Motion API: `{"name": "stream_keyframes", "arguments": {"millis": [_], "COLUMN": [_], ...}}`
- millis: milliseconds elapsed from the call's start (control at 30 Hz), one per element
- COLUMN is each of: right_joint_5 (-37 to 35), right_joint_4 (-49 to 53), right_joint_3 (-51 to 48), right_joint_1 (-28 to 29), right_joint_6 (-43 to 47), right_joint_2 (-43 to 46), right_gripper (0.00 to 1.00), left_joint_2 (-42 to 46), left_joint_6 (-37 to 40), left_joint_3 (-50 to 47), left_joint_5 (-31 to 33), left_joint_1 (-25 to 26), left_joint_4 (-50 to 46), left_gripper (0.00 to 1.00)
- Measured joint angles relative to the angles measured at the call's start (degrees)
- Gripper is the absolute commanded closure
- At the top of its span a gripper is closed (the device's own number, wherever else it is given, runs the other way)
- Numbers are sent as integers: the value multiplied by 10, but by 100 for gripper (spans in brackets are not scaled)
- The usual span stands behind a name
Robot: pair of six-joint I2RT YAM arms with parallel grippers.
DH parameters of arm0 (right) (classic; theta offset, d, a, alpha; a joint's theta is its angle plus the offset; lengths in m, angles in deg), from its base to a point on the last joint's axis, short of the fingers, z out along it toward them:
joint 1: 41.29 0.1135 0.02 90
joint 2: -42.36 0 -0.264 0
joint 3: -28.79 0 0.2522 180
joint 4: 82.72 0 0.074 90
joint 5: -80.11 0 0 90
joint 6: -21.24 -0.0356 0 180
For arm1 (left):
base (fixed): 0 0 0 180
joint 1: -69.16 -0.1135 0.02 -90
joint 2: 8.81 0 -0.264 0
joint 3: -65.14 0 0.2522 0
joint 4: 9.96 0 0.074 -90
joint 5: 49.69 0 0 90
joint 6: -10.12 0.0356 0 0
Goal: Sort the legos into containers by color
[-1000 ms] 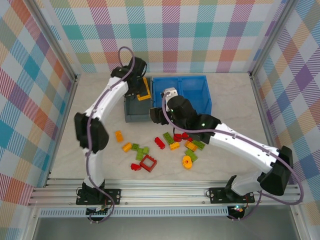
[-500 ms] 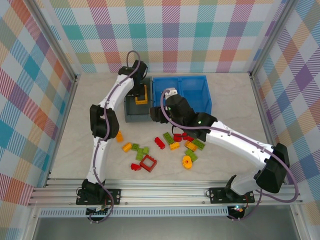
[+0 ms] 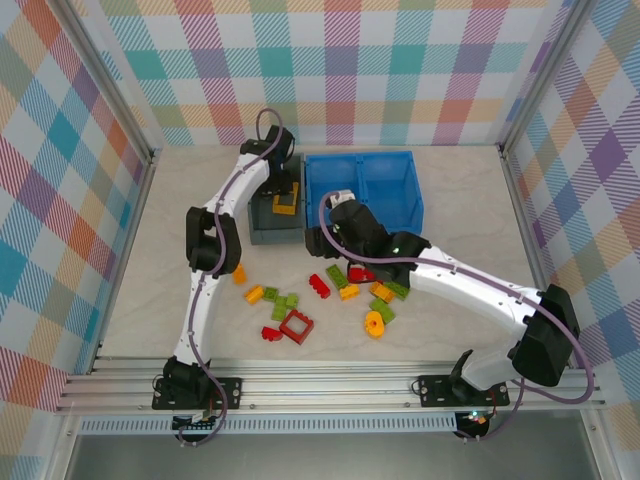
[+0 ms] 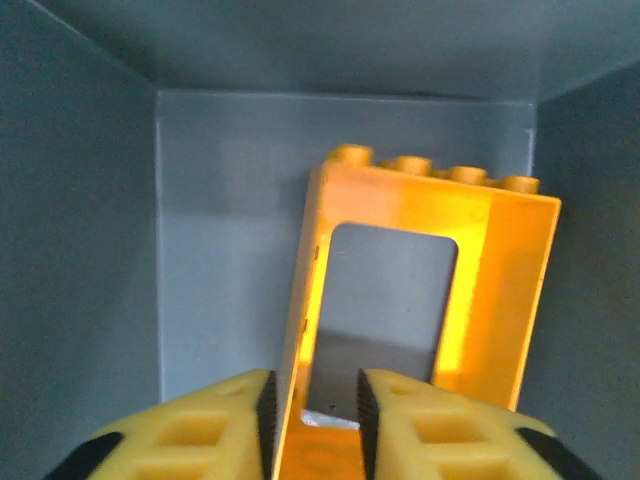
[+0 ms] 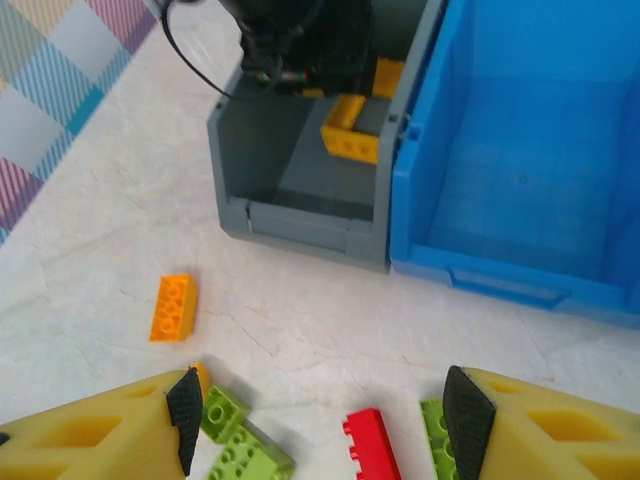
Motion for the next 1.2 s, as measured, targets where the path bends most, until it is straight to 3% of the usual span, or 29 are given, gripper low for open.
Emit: {"name": "stream_keyframes", "arguments": {"millis": [100,200,333,500,633,833,967,1200], "right_joint_5": [1,10,52,132,186,211,218,230], "right_joint_4": [12,22,37,61,86,130,134,136], "right_joint_3": [-11,-23,-33,-27,-21,2,18,23], "right_joint_1": [0,0,1,33,55,65,71,78], "right_joint_6": [0,3,25,75,107,139,150,157], "right_joint_2": [4,11,13,-40,-116,-180,-199,-237], "right_gripper": [34,42,48,48,43,42,45,48], "left_joint_2": [1,18,88,301,541,835,937,991], "left_joint_6": [-1,-1,-15,-49,-79,-120,-131,-150], "left_joint_3": [-1,-22,-71,-227,-401,-630,-712,-772], "left_joint_5": [-3,-7,-6,3,-10,-130,-204,-238], "left_joint_1": [0,0,1,14,45,66,66,66], "left_joint_4": [0,0,-1,11,21,-12,-55,-74], "left_gripper": [64,61,59,51,43,38,37,38]}}
